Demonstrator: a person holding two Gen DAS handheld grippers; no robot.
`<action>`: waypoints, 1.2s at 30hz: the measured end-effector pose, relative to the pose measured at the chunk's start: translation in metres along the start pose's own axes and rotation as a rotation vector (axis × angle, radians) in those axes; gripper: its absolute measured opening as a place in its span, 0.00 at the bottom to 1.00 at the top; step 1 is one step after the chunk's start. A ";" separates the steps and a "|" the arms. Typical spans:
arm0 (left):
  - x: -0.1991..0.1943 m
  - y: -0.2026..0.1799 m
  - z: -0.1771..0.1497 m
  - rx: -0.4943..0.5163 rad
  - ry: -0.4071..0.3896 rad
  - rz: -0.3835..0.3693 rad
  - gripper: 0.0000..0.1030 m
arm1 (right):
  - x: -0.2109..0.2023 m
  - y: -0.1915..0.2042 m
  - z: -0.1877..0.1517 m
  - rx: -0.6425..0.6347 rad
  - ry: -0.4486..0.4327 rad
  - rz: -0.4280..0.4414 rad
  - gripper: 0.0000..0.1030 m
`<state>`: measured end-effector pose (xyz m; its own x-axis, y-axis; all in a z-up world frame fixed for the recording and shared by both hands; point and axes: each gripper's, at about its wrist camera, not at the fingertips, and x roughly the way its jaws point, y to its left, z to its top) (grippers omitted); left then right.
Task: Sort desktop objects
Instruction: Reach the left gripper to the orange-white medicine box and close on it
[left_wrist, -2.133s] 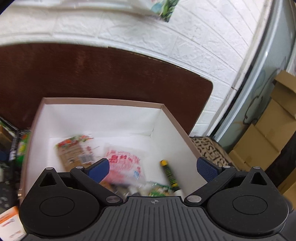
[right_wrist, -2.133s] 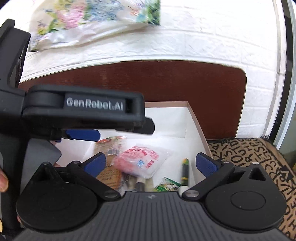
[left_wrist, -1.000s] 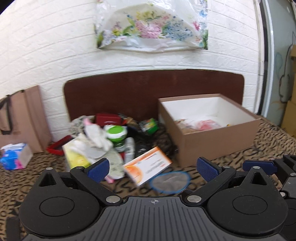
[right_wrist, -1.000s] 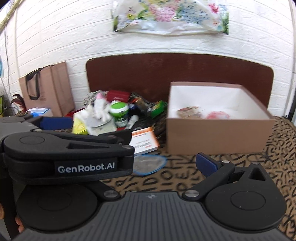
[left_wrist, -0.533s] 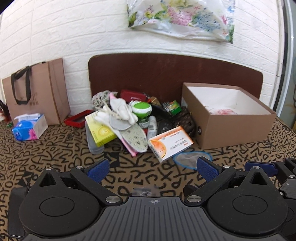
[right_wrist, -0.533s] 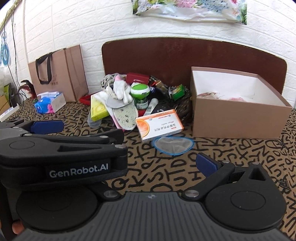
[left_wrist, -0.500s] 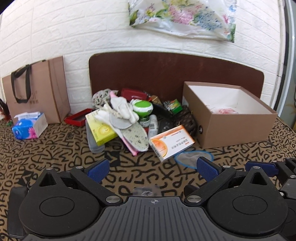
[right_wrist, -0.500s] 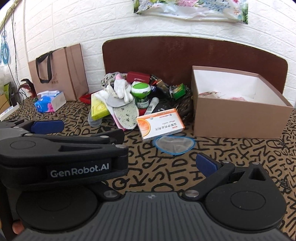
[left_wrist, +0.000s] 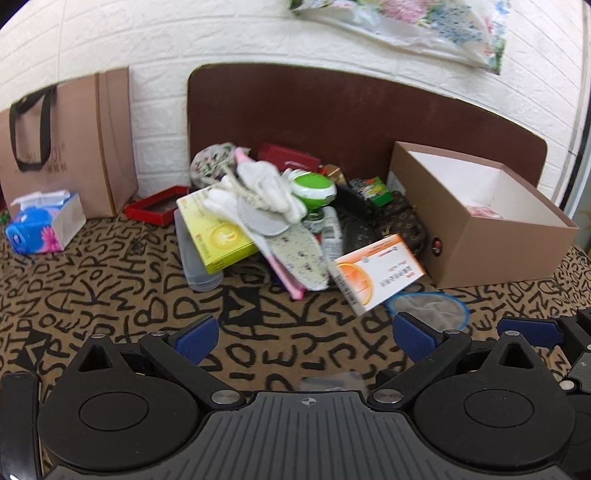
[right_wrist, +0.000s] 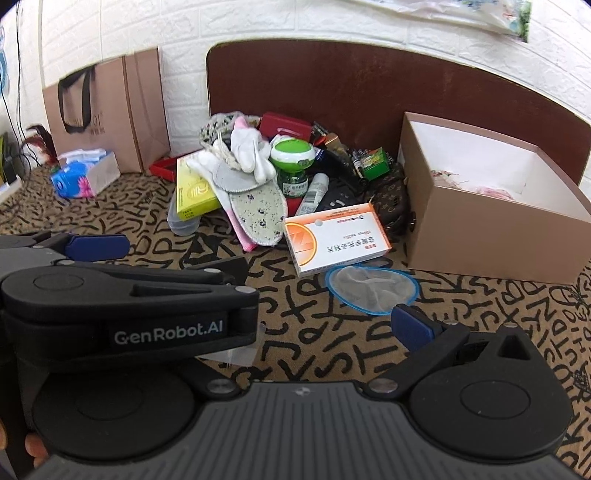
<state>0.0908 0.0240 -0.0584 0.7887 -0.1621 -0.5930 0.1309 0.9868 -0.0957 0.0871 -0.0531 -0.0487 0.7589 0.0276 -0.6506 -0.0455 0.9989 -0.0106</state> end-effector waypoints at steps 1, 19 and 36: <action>0.003 0.008 -0.001 -0.012 0.007 -0.002 1.00 | 0.005 0.004 0.002 -0.008 0.010 -0.006 1.00; 0.058 -0.014 0.000 0.032 0.131 -0.103 1.00 | 0.052 -0.031 -0.014 0.077 0.083 -0.018 1.00; 0.124 -0.050 0.051 -0.009 0.166 -0.145 0.85 | 0.090 -0.091 0.008 0.066 -0.012 0.194 0.91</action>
<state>0.2126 -0.0457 -0.0868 0.6522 -0.3005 -0.6959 0.2300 0.9532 -0.1960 0.1650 -0.1416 -0.1001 0.7476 0.2194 -0.6269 -0.1490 0.9752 0.1635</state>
